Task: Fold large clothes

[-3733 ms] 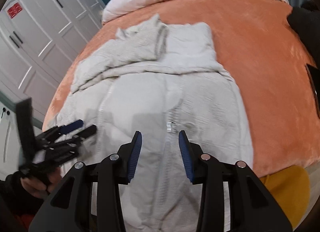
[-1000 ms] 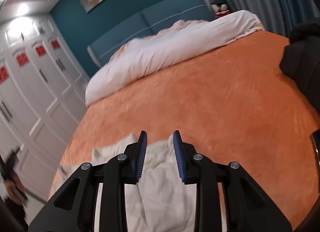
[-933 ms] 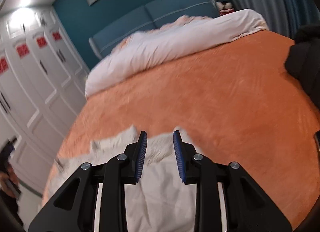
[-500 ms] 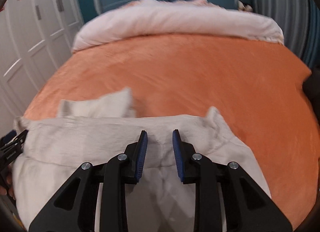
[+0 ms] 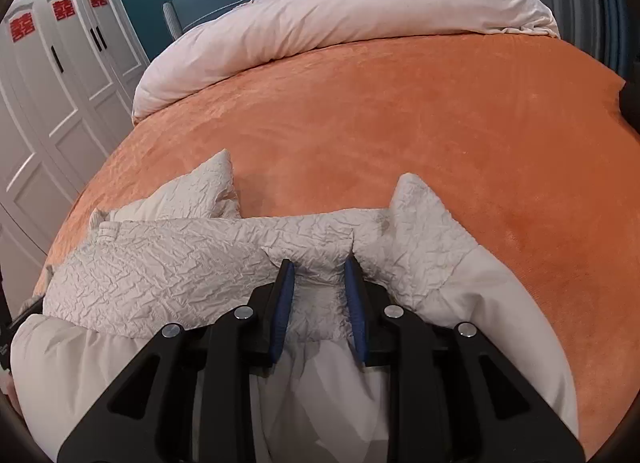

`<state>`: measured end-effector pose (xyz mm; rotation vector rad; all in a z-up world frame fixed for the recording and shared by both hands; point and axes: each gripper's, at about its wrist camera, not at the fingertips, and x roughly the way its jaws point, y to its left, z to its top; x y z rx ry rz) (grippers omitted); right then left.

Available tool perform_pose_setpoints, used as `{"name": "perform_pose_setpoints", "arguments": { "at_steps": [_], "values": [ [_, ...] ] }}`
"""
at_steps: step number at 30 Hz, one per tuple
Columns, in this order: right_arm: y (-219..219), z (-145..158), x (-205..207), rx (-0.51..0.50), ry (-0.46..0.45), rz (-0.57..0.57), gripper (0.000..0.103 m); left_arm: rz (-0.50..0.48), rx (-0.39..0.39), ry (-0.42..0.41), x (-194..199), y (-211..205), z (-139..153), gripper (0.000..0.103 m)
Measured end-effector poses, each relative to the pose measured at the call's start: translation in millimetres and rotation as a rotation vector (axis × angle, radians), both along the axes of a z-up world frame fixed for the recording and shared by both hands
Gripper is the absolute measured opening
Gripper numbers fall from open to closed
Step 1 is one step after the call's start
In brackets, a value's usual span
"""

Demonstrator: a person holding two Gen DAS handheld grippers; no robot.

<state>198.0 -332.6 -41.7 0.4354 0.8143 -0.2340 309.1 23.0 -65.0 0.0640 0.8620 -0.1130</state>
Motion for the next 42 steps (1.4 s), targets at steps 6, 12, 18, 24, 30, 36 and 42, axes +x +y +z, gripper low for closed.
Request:
{"name": "perform_pose_setpoints", "arguments": {
  "at_steps": [6, 12, 18, 24, 30, 36, 42],
  "values": [
    [2, -5, 0, -0.009, -0.011, -0.004, 0.024, 0.007, -0.01, -0.001, 1, -1, -7, 0.088],
    [5, -6, 1, -0.03, -0.01, -0.007, 0.024, 0.01, -0.015, -0.001, 1, 0, -10, 0.088],
    [8, -5, 3, -0.046, 0.001, -0.011, 0.024, 0.011, -0.014, 0.004, 2, -1, -10, 0.088],
    [5, 7, 8, -0.036, 0.04, -0.002, 0.026, 0.005, -0.011, 0.031, 0, 2, -2, 0.086],
    [-15, 58, -29, 0.005, -0.08, -0.033, 0.065, 0.041, -0.058, -0.077, -31, 57, 59, 0.089],
    [-45, 36, -19, 0.023, 0.056, -0.125, 0.065, 0.139, -0.165, 0.098, -3, 104, 43, 0.09],
    [-33, 45, -10, -0.016, 0.078, -0.065, 0.014, 0.124, -0.093, 0.147, 2, 90, 24, 0.031]
  ]
}}
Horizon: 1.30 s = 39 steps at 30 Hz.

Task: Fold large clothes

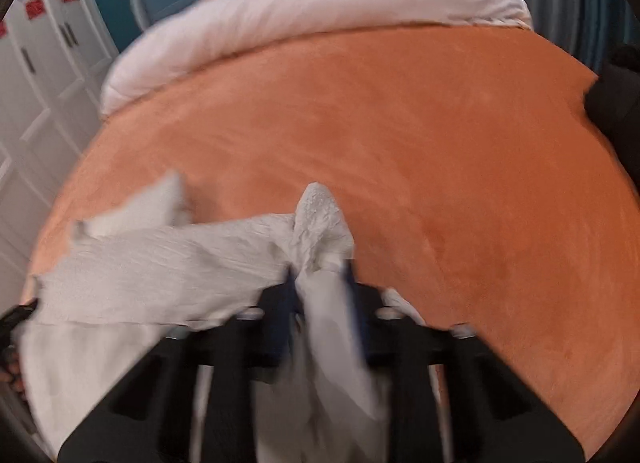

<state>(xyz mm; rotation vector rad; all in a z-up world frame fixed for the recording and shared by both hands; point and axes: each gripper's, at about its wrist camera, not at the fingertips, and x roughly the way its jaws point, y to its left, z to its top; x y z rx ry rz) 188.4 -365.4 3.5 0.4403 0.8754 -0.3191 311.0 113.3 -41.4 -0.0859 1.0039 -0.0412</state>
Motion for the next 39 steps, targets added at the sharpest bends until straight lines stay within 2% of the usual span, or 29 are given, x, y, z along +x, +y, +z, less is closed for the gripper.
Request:
{"name": "perform_pose_setpoints", "arguments": {
  "at_steps": [1, 4, 5, 7, 8, 9, 10, 12, 14, 16, 17, 19, 21, 22, 24, 25, 27, 28, 29, 30, 32, 35, 38, 39],
  "values": [
    [-3, 19, -8, 0.007, -0.074, -0.009, 0.013, -0.009, -0.012, -0.032, -4, 0, 9, 0.014],
    [-10, 49, -30, 0.026, -0.206, -0.033, 0.012, -0.024, -0.068, -0.117, -11, 1, 38, 0.013],
    [-10, 45, -33, 0.001, -0.21, -0.042, 0.012, -0.026, -0.054, -0.144, -14, -1, 42, 0.014],
    [-12, 10, -23, -0.034, -0.089, -0.037, 0.013, -0.061, 0.037, -0.151, -10, -16, 27, 0.018],
    [-13, -27, -17, -0.024, 0.023, -0.034, 0.017, -0.072, 0.111, -0.096, -3, -24, 2, 0.022],
    [-15, -44, -16, -0.005, 0.049, -0.042, 0.022, -0.067, 0.125, -0.06, -1, -26, -16, 0.025],
    [-17, -47, -16, 0.009, 0.041, -0.06, 0.023, -0.044, 0.128, -0.051, -1, -26, -27, 0.03],
    [-16, -38, -8, -0.018, 0.073, -0.067, 0.027, -0.009, 0.163, -0.059, 0, -29, -25, 0.032],
    [-8, -23, -10, -0.064, 0.077, -0.069, 0.027, -0.02, 0.202, -0.062, -4, -33, -17, 0.033],
    [3, 10, -25, -0.095, -0.019, -0.09, 0.03, -0.008, 0.232, -0.103, -18, -30, 6, 0.04],
    [12, 27, -33, -0.11, -0.077, -0.081, 0.03, 0.0, 0.235, -0.153, -32, -29, 25, 0.042],
    [35, 51, -38, -0.113, -0.149, -0.013, 0.03, -0.051, 0.179, -0.256, -63, -39, 63, 0.046],
    [81, 59, -30, -0.071, -0.167, 0.131, 0.03, -0.11, 0.128, -0.289, -79, -60, 80, 0.054],
    [111, 55, -22, -0.046, -0.156, 0.219, 0.029, -0.166, 0.086, -0.275, -88, -80, 80, 0.056],
    [166, 43, -16, -0.044, -0.13, 0.372, 0.026, -0.25, 0.069, -0.223, -96, -110, 65, 0.058],
    [193, 32, -17, -0.086, -0.097, 0.45, 0.026, -0.28, 0.092, -0.201, -100, -122, 53, 0.058],
    [206, 14, -23, -0.167, -0.056, 0.49, 0.024, -0.321, 0.166, -0.169, -110, -134, 24, 0.061],
    [200, 8, -31, -0.191, -0.049, 0.49, 0.024, -0.324, 0.178, -0.177, -114, -124, 13, 0.063],
    [178, 1, -41, -0.2, -0.042, 0.461, 0.015, -0.319, 0.161, -0.181, -114, -112, 11, 0.068],
    [154, -4, -50, -0.21, -0.023, 0.412, 0.006, -0.307, 0.152, -0.179, -114, -101, 10, 0.069],
    [101, -14, -72, -0.227, 0.04, 0.288, 0.0, -0.294, 0.146, -0.171, -114, -72, 10, 0.07],
    [39, -19, -109, -0.137, 0.057, 0.182, 0.0, -0.21, 0.283, -0.202, -119, -39, 8, 0.069],
    [42, 0, -118, -0.206, 0.099, 0.144, 0.0, -0.118, 0.311, -0.204, -125, -13, 19, 0.067],
    [49, 10, -116, -0.204, 0.077, 0.137, 0.005, -0.082, 0.318, -0.214, -126, -10, 27, 0.065]
  ]
}}
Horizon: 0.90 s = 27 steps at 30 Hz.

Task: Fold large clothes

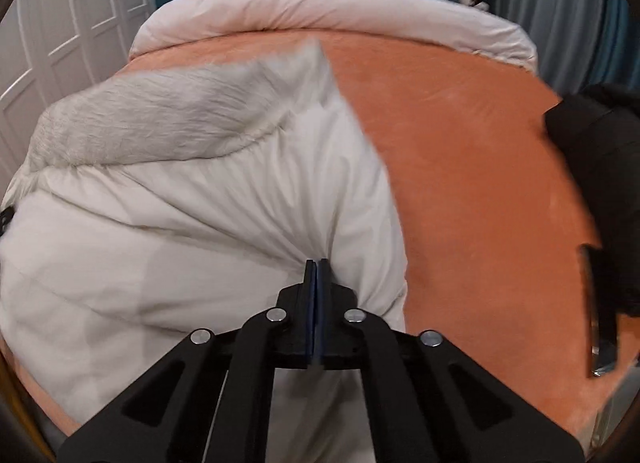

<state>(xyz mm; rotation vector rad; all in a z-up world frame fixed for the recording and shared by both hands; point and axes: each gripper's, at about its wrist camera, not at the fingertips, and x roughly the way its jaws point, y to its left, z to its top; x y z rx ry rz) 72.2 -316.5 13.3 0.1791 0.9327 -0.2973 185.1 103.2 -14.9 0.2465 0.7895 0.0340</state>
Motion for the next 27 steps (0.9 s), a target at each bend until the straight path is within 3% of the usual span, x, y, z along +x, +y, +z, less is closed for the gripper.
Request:
{"name": "perform_pose_setpoints", "arguments": {
  "at_steps": [2, 4, 7, 9, 10, 12, 15, 18, 23, 27],
  "values": [
    [21, 29, 12, 0.023, -0.087, 0.045, 0.005, 0.004, -0.079, -0.034, 4, -1, 22, 0.065],
    [66, 44, 45, 0.014, -0.124, 0.168, 0.005, -0.03, -0.121, -0.029, 18, -24, 36, 0.065],
    [122, 38, 94, -0.021, -0.109, 0.326, 0.009, -0.09, -0.142, -0.003, 48, -69, 34, 0.073],
    [145, 20, 130, -0.111, -0.057, 0.375, 0.009, -0.097, -0.096, 0.018, 68, -88, 20, 0.075],
    [142, 9, 144, -0.125, -0.03, 0.368, 0.009, -0.088, -0.067, 0.033, 79, -93, 10, 0.075],
    [110, -9, 161, -0.055, -0.004, 0.315, 0.008, -0.049, -0.033, 0.085, 101, -91, -16, 0.075],
    [61, -24, 162, 0.053, -0.034, 0.193, 0.002, -0.022, -0.14, 0.099, 120, -64, -34, 0.087],
    [30, -41, 157, 0.221, -0.055, 0.141, 0.0, -0.021, -0.148, 0.081, 123, -65, -43, 0.088],
    [52, -51, 153, 0.122, -0.071, 0.139, 0.0, 0.003, -0.144, 0.063, 129, -68, -56, 0.09],
    [44, -53, 167, 0.147, -0.078, 0.139, 0.0, 0.008, -0.143, 0.07, 132, -69, -59, 0.091]
  ]
}}
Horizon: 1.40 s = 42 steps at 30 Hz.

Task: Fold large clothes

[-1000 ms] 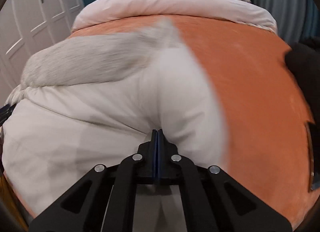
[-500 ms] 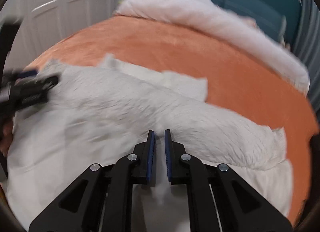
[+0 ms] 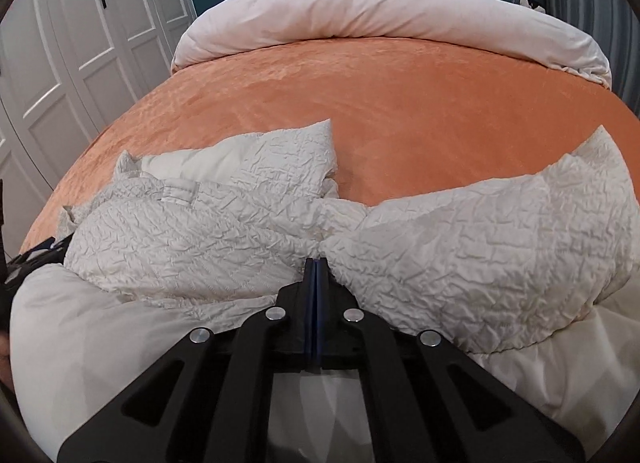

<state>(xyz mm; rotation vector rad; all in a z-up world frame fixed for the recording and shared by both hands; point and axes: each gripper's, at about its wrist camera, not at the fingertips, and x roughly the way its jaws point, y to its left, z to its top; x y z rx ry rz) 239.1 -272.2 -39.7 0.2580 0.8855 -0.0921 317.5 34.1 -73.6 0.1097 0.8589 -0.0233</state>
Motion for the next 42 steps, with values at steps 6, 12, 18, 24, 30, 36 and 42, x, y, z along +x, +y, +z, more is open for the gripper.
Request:
{"name": "perform_pose_setpoints", "arguments": {
  "at_steps": [6, 12, 18, 24, 30, 36, 42],
  "values": [
    [24, 53, -3, 0.09, -0.01, -0.003, 0.007, -0.001, -0.005, 0.007, 1, 1, 2, 0.091],
    [126, 60, -4, -0.059, 0.054, 0.222, 0.006, 0.016, 0.001, 0.016, -20, 12, 33, 0.091],
    [131, 30, 5, -0.05, 0.112, 0.208, 0.003, 0.05, -0.004, 0.037, -56, 39, 71, 0.091],
    [121, 53, 10, 0.033, 0.133, 0.114, 0.007, 0.101, -0.024, 0.084, -66, 61, 83, 0.091],
    [142, 27, 21, -0.109, 0.174, 0.121, 0.003, 0.164, -0.103, 0.172, -87, 104, 73, 0.091],
    [142, 13, 40, -0.103, 0.185, 0.123, 0.001, 0.229, -0.392, 0.319, -114, 155, 31, 0.091],
    [143, 6, 41, -0.101, 0.17, 0.121, 0.0, 0.164, -0.34, 0.275, -115, 131, 14, 0.098]
  ]
}}
